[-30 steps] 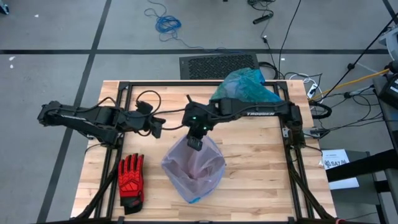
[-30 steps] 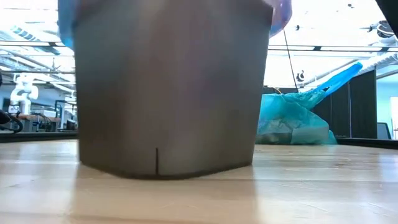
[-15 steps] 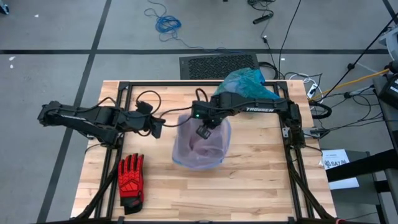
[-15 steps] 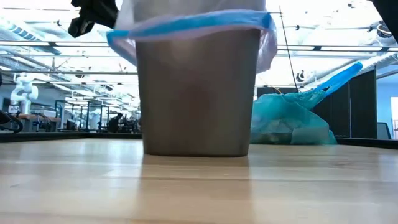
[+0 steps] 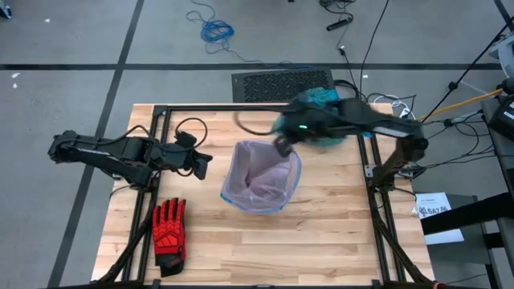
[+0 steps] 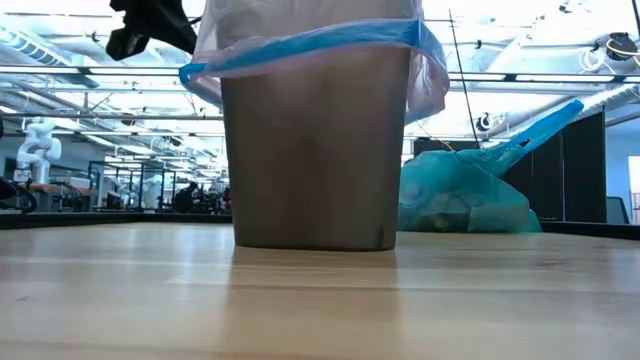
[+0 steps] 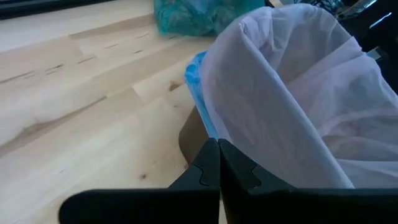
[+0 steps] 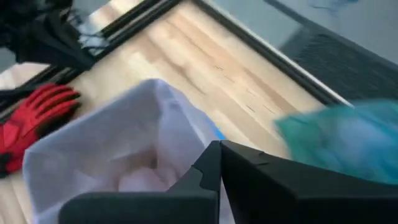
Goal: Place trash/remove bag and relplace
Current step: Put the pink trash bag into the trash bin
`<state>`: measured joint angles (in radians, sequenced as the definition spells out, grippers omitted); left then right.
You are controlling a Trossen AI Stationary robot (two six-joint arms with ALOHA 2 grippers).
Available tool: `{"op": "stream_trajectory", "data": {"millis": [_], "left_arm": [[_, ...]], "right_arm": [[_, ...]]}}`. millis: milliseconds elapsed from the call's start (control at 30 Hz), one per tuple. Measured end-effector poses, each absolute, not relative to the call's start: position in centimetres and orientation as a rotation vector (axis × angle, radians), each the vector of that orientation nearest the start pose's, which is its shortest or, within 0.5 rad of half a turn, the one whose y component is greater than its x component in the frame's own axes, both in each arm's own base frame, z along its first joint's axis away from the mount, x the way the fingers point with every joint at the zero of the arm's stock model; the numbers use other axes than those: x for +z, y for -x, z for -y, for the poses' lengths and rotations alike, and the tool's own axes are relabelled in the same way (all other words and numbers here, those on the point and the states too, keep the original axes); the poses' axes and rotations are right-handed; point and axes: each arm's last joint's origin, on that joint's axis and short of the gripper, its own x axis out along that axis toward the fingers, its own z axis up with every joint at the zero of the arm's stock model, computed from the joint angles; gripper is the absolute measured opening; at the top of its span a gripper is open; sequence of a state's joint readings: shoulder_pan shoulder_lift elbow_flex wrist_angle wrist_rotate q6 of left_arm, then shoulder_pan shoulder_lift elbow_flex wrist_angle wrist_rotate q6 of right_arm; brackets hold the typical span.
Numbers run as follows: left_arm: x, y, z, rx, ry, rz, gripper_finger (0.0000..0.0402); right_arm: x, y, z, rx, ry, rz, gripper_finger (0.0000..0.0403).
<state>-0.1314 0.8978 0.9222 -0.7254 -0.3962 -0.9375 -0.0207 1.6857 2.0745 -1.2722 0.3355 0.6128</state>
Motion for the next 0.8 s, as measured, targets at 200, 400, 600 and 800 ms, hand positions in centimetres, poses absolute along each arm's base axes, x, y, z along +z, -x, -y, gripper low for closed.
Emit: {"op": "stream_trajectory", "data": {"millis": [200,400,600,800], "left_arm": [[31.5,-17.1,1.1,0.545,0.711,-0.503,0.0],[31.5,-17.1,1.2,0.527,0.719,-0.515,0.0],[31.5,-17.2,1.2,0.52,0.725,-0.508,0.0],[31.6,-17.7,1.6,0.482,0.807,-0.501,0.0]], "right_arm": [[43.9,-26.2,-1.8,-0.807,-0.501,-0.81,0.0],[40.7,-24.5,-5.2,-0.759,-0.729,-0.702,0.0],[36.5,-24.1,-6.4,-0.587,-1.007,-0.437,0.0],[31.8,-25.5,-7.1,-0.537,-1.127,-0.373,0.0]]}}
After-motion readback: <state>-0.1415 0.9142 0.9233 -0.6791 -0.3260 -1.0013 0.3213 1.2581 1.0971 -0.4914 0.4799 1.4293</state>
